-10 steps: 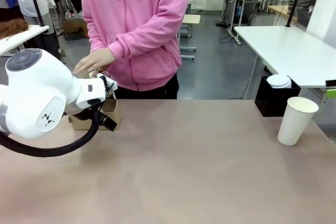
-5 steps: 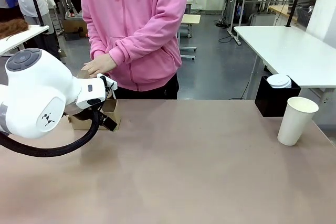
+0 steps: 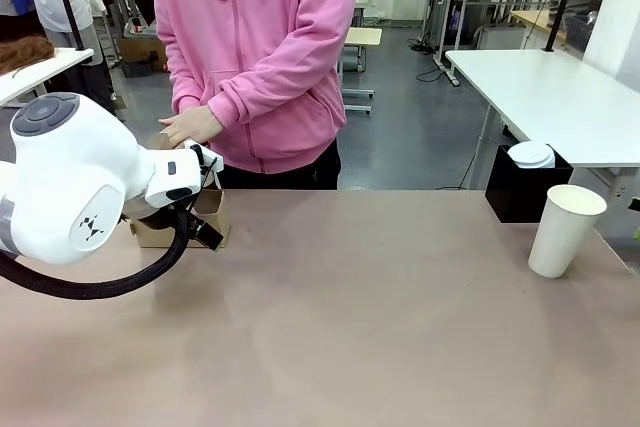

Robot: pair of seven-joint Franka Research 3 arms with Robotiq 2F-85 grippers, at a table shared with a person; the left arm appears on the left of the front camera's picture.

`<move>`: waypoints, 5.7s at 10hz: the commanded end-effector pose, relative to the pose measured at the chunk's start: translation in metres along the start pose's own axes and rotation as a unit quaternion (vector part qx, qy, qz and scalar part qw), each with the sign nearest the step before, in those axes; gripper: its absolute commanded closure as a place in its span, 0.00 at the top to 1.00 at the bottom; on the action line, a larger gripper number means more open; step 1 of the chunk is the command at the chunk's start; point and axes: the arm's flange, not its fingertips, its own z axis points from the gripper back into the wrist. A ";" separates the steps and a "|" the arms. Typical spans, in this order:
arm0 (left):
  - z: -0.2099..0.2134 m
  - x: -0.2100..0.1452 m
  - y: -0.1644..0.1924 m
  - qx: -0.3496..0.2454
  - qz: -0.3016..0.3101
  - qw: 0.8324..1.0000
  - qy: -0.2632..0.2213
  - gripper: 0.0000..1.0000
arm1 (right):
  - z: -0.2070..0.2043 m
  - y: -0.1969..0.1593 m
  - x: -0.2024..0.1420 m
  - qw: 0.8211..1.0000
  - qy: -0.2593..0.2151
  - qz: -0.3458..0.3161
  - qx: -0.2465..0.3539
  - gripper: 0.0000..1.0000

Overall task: Pour a drink into a cup and package it in a carrier.
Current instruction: Pick up the 600 ml Paper Cup and place it in the middle top area of the table, then when a person places the Paper Cup Lid on the 600 ml Paper Cup , lift the 600 ml Paper Cup.

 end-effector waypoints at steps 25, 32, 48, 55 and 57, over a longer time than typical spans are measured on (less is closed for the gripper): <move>0.000 0.000 0.000 0.000 0.000 1.000 0.000 1.00 | -0.109 -0.004 -0.042 0.993 0.028 -0.082 -0.078 0.80; 0.000 0.000 0.000 0.000 0.000 1.000 0.000 1.00 | -0.115 0.016 -0.010 0.992 0.018 -0.056 -0.115 0.80; 0.000 0.000 0.000 0.000 0.000 1.000 0.000 1.00 | -0.407 -0.001 -0.022 0.996 0.053 -0.045 -0.049 0.80; 0.000 0.000 0.000 0.000 0.000 1.000 0.000 1.00 | -0.412 0.007 -0.030 0.994 0.047 -0.052 -0.078 0.80; 0.000 0.000 0.000 0.000 0.000 1.000 0.000 1.00 | -0.412 0.007 -0.030 0.994 0.047 -0.052 -0.078 0.80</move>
